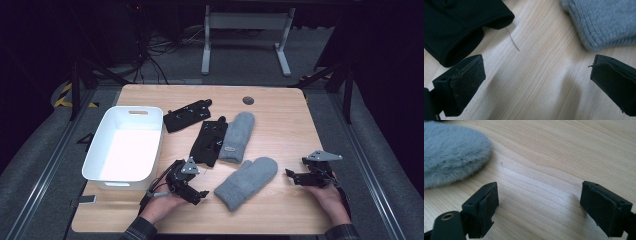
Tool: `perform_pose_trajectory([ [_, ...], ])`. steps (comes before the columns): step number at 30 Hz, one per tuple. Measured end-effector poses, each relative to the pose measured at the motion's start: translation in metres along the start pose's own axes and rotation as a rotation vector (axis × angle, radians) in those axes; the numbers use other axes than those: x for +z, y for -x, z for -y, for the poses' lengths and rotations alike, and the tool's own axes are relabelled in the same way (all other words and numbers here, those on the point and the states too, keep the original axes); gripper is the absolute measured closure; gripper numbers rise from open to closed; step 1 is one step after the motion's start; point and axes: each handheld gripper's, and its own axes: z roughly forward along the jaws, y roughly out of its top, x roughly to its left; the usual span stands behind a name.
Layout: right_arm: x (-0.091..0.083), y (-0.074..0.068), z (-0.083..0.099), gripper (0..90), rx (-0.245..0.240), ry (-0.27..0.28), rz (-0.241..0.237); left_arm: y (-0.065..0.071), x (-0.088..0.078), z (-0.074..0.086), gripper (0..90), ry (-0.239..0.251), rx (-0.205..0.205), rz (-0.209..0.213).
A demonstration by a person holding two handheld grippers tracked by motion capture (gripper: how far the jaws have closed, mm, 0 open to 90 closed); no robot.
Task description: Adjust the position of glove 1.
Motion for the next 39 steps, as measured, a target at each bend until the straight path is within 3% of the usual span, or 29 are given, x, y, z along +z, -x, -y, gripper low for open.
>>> perform_pose_trajectory([
  [6,0.0,0.0,0.0,15.7,0.001,0.0,0.001,0.001,-0.001,-0.018,1.0,0.006,-0.018,-0.008],
  [11,0.0,0.0,0.0,15.7,0.001,0.0,0.002,-0.002,0.0,-0.041,3.6,0.019,-0.038,-0.008],
  [18,0.0,0.0,0.0,15.7,0.004,0.001,0.003,-0.012,0.005,-0.073,5.4,0.054,-0.044,-0.015],
  [26,0.0,0.0,0.0,15.8,0.004,0.001,0.003,-0.028,0.021,-0.107,11.0,0.05,-0.048,-0.019],
  [29,0.0,0.0,0.0,15.8,0.004,0.001,0.003,-0.036,0.027,-0.119,17.8,0.052,-0.067,-0.023],
  [33,0.0,0.0,0.0,15.8,0.004,0.001,0.003,-0.051,0.033,-0.133,39.7,0.066,-0.094,-0.012],
  [39,0.0,0.0,0.0,15.8,0.004,0.001,0.003,-0.076,0.049,-0.147,71.0,0.05,-0.111,-0.076],
])
